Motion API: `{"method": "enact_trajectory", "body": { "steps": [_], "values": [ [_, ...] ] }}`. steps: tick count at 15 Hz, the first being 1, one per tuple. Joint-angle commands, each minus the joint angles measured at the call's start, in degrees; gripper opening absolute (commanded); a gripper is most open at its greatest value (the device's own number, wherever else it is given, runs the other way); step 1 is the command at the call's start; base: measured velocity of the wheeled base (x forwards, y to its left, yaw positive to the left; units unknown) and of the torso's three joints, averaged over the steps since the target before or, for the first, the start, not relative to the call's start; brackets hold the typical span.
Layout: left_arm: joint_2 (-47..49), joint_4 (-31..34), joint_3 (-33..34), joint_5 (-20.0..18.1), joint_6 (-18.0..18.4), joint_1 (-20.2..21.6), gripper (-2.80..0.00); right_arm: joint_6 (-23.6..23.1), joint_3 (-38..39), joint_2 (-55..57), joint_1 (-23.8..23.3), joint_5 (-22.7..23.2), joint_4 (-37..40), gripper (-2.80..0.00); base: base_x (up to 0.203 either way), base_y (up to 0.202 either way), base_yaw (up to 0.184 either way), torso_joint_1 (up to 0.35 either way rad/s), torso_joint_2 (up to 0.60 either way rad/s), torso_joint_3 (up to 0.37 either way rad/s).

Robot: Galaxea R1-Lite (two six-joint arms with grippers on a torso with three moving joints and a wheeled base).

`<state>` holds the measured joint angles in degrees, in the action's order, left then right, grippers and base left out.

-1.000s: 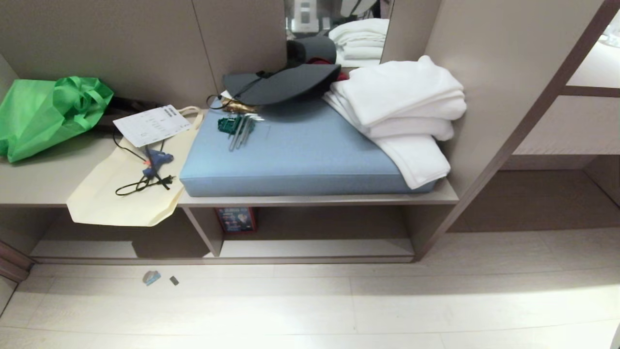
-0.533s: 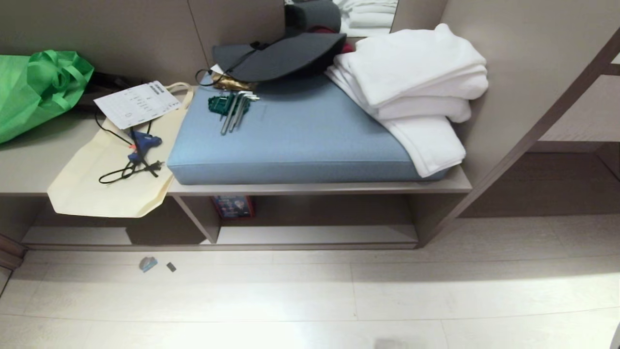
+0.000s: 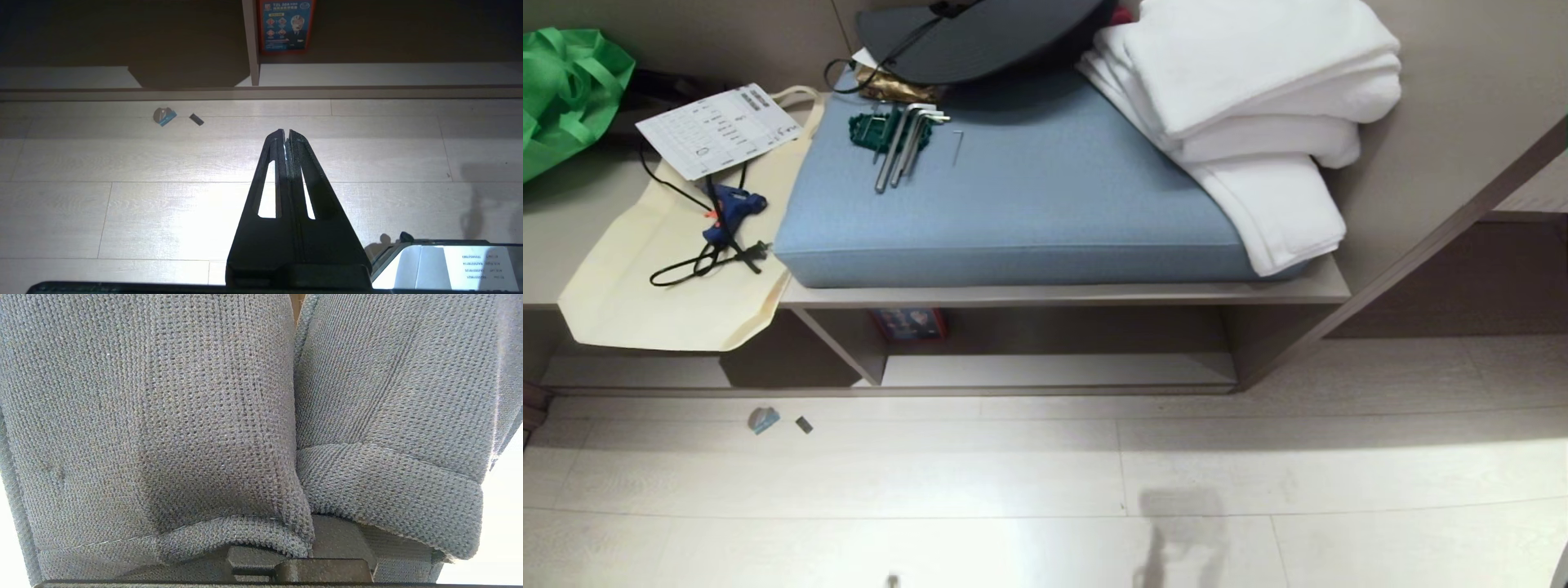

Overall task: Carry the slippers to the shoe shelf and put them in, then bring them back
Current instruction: Place the slippers into the shoe cabinet

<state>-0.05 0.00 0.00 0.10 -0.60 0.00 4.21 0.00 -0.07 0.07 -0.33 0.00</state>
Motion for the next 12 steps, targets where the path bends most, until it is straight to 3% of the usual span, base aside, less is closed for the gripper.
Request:
{"method": "enact_trajectory", "body": {
  "steps": [1,12],
  "values": [
    [0.0,0.0,0.0,0.0,0.0,0.0,-2.80,0.0,0.0,0.0,0.0,0.0,0.0,-2.80,0.000,0.000,0.000,0.004,0.00,-0.203],
    [0.0,0.1,0.0,0.0,0.0,0.0,-2.80,0.0,0.0,0.1,0.0,0.0,0.0,-2.80,0.000,0.000,0.000,0.003,0.00,-0.196]
  ]
}}
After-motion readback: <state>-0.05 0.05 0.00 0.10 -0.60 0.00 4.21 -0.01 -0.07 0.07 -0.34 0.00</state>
